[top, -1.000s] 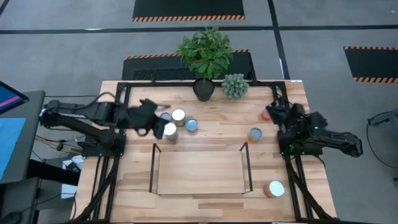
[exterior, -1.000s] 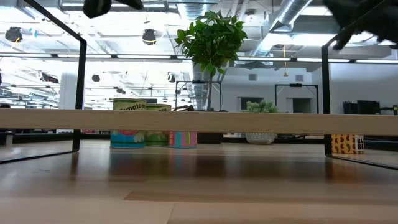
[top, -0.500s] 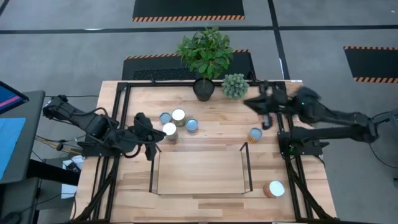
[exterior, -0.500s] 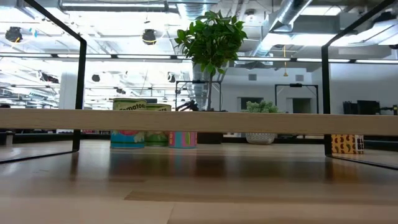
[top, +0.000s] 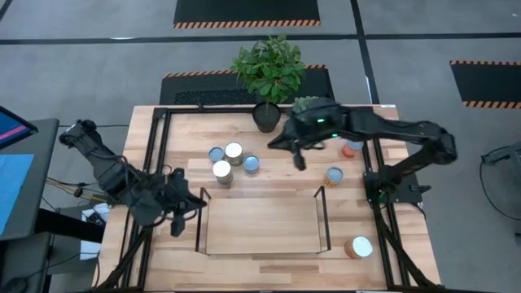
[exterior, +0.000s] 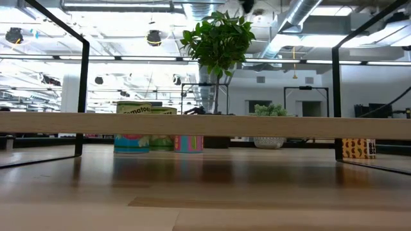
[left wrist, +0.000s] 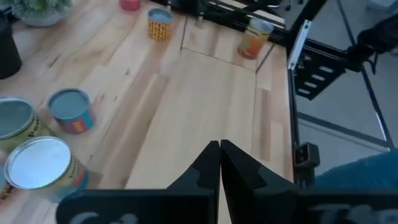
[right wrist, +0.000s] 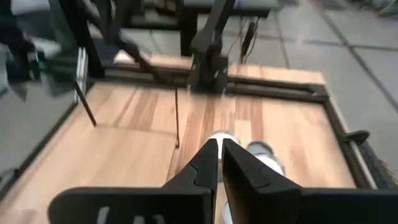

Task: Pick and place cans onto a shelf
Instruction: Put the blue corn can on the shelf

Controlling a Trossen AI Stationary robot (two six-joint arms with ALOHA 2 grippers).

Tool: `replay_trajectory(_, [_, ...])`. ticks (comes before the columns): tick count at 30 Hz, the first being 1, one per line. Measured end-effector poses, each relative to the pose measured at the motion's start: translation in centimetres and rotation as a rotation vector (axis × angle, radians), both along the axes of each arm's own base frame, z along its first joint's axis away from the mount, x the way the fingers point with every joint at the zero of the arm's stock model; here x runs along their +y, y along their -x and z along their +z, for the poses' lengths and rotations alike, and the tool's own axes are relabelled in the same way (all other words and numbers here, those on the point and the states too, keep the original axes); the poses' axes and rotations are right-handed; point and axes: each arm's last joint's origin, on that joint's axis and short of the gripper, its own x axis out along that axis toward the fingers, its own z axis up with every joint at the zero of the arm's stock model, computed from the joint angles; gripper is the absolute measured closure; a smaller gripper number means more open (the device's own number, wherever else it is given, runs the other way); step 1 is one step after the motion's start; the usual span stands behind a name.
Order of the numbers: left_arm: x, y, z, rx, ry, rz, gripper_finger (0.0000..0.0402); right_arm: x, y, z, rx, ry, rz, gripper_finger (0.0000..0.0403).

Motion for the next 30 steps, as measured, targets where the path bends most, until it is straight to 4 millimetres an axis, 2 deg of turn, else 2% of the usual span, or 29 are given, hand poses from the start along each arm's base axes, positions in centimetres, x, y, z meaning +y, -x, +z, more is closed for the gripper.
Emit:
replay_trajectory(5, [-0.9,1.6,-0.5,0.022,-0.008,0.015,0.0402,0.6,-3.8,-1.9,0.122,0.042,0.07,0.0356])
replay_trajectory(11, [-1.7,3.4,-0.1,-0.052,-0.009,0.033,0.0402,1.3,-7.9,-3.6,0.167,0.105,0.163,0.0356])
replay_trajectory(16, [-2.2,4.2,0.0,-0.104,-0.045,0.032,0.0401,1.5,-11.0,-5.5,0.207,0.143,0.201,0.0356])
replay_trajectory(20, [-2.3,4.4,0.0,-0.125,-0.058,0.044,0.0401,0.9,-13.2,-6.8,0.228,0.139,0.193,0.0356])
replay_trajectory(27, [-2.3,4.4,0.0,-0.129,-0.028,0.065,0.0401,-1.1,-15.3,-9.9,0.373,0.152,0.198,0.0341])
replay_trajectory(30, [-2.3,4.3,0.0,-0.13,-0.01,0.076,0.0402,-2.3,-14.9,-12.2,0.536,0.099,0.18,0.0324])
